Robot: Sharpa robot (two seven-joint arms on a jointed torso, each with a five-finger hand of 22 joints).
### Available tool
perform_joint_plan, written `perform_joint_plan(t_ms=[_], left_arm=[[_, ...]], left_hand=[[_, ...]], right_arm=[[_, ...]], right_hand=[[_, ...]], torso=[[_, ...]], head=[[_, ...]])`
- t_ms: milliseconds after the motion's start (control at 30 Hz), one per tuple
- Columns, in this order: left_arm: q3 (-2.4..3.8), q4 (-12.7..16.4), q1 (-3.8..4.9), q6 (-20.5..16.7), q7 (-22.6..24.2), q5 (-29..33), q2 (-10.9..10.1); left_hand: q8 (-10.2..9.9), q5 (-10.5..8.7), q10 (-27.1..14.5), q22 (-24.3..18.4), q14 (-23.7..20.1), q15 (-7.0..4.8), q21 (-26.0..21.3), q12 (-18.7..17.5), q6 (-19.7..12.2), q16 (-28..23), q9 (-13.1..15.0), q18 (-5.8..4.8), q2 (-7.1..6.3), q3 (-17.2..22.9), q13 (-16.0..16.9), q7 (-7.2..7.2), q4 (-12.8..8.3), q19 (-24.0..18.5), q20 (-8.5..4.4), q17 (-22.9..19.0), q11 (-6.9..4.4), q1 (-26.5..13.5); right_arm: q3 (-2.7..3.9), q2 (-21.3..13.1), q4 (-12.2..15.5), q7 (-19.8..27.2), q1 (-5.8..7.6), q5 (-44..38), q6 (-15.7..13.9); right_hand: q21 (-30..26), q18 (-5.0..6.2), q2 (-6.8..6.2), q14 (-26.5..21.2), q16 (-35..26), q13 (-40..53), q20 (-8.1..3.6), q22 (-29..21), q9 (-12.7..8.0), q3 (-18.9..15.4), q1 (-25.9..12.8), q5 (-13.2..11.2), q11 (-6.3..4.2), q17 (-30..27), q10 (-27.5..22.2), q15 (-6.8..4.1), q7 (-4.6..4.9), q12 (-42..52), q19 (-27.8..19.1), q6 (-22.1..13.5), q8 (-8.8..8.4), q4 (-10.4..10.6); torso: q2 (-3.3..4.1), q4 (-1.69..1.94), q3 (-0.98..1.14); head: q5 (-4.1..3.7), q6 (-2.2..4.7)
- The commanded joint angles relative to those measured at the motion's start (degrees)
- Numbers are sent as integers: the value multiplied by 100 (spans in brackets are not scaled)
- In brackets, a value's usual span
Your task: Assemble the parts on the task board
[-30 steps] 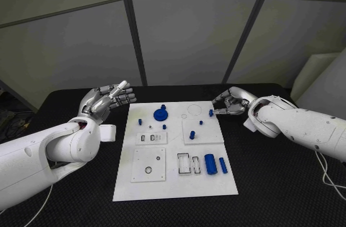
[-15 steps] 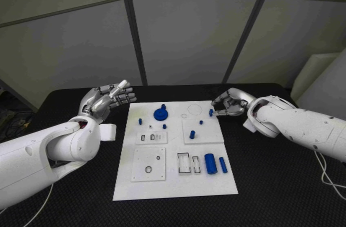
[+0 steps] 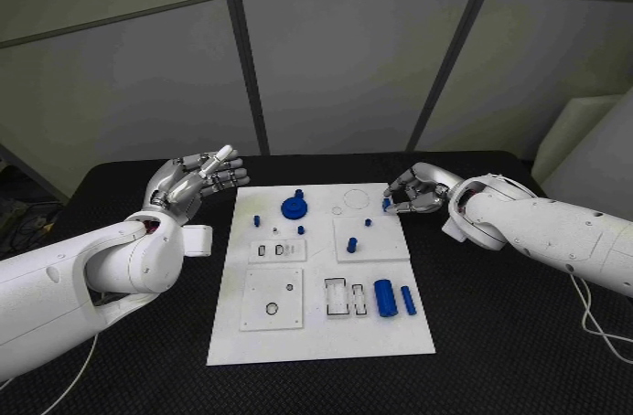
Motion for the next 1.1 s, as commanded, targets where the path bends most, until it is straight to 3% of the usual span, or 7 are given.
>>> perform_joint_plan(t_ms=[33,800,1100], left_arm=[[5,4,8,65,24,-37,5],[5,-5,8,62,23,-37,-2],[6,-14,8,63,20,-37,-6]], left_hand=[[-14,3,49,-7,0,23,16,-30,49,-23,-7,-108,42,-9,-3,-11,-41,37,5,-9,9,25],[-14,3,49,-7,0,23,16,-30,49,-23,-7,-108,42,-9,-3,-11,-41,37,5,-9,9,25],[-24,-1,64,-18,-3,25,10,-44,62,-47,-9,-109,56,-15,-3,-10,-60,34,7,-10,10,28]], right_arm=[[2,23,-19,-69,8,-145,77],[2,140,-110,-149,-4,-252,40],[2,183,-118,-267,-7,-379,-161]], right_hand=[[37,-86,59,342,15,168,-39,1508,6,6,9,26,-23,283,39,-43,4,37,605,65,23,-43],[37,-86,310,361,52,237,-83,1508,53,108,-38,31,-87,364,89,-93,-73,120,605,486,106,-131],[37,-86,455,376,85,272,-122,1508,93,203,11,39,-138,434,114,-134,-133,160,605,694,140,-238]], torso=[[-1,2,-1],[-2,-2,4],[-1,1,5]], head=[[8,-6],[-2,-13],[-11,-30]])
